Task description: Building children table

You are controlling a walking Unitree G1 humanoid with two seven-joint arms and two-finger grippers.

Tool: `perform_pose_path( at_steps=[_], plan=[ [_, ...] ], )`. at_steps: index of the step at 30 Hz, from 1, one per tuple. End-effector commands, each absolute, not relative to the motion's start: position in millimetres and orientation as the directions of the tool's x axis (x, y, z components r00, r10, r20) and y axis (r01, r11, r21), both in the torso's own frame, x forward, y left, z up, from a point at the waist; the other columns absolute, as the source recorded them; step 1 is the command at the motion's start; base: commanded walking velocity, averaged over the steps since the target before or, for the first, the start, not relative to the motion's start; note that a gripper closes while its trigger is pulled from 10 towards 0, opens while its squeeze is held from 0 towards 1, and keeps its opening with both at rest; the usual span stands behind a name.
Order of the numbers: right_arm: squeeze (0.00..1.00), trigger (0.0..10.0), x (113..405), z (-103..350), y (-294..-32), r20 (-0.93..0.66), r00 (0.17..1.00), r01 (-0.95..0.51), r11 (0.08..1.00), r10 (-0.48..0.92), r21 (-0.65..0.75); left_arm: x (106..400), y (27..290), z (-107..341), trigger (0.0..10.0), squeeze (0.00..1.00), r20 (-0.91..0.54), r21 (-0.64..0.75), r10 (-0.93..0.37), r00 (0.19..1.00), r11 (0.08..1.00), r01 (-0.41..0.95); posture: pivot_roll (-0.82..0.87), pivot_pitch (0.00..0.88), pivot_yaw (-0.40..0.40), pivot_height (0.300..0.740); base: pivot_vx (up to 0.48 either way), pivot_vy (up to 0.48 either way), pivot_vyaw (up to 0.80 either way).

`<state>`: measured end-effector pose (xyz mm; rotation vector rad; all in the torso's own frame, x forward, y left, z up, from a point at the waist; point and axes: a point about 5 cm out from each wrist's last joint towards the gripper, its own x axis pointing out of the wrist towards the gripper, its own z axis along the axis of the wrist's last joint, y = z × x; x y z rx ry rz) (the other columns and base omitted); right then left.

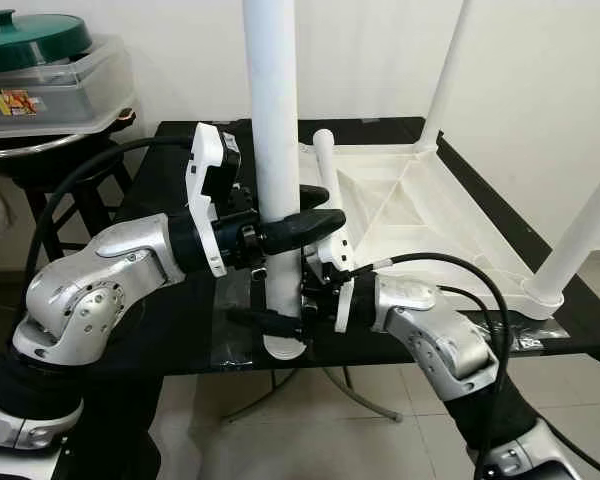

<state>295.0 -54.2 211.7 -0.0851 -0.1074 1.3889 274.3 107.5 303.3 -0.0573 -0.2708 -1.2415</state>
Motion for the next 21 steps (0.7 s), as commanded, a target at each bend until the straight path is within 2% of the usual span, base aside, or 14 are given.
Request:
perform_pose_path(
  at_steps=[1, 17, 18, 19, 20, 21],
  plan=[
    [0.00, 0.0, 292.4, 217.0, -41.7, 0.032, 0.131, -0.982, 0.134, 0.991, -0.136, 266.9, 100.1, 303.0, 0.0, 0.00, 0.246, 0.107, -0.938, 0.244, 0.276, 0.955, 0.00, 0.024, -0.038, 0.740, 0.000, 0.000, 0.00],
    [0.00, 0.0, 287.3, 206.2, -36.9, -0.057, 0.112, -0.984, 0.102, 0.992, -0.144, 267.6, 94.7, 303.2, 0.0, 0.00, 0.259, 0.138, -0.939, 0.227, 0.269, 0.953, -0.01, 0.023, -0.041, 0.740, 0.000, 0.000, 0.00],
    [0.00, 0.0, 287.0, 204.8, -36.6, -0.059, 0.119, -0.984, 0.109, 0.991, -0.143, 269.5, 94.9, 304.8, 10.0, 0.00, 0.268, 0.158, -0.932, 0.242, 0.291, 0.944, -0.01, 0.023, -0.040, 0.740, 0.000, 0.000, 0.00],
    [0.00, 0.0, 287.5, 203.9, -36.4, -0.057, 0.135, -0.982, 0.126, 0.989, -0.143, 271.9, 95.7, 307.0, 10.0, 1.00, 0.283, 0.171, -0.923, 0.261, 0.316, 0.933, -0.01, 0.023, -0.040, 0.740, 0.000, 0.000, 0.00],
    [0.00, 0.0, 287.5, 203.9, -36.4, -0.057, 0.135, -0.982, 0.126, 0.989, -0.143, 271.9, 95.7, 307.0, 10.0, 1.00, 0.283, 0.171, -0.923, 0.261, 0.316, 0.933, -0.01, 0.023, -0.040, 0.740, 0.000, 0.000, 0.00],
    [0.00, 0.0, 289.7, 203.8, -36.5, -0.045, 0.171, -0.976, 0.163, 0.984, -0.144, 272.0, 97.2, 309.8, 10.0, 1.00, 0.301, 0.171, -0.918, 0.257, 0.317, 0.933, -0.01, 0.024, -0.039, 0.740, 0.000, 0.000, 0.00]
  ],
)
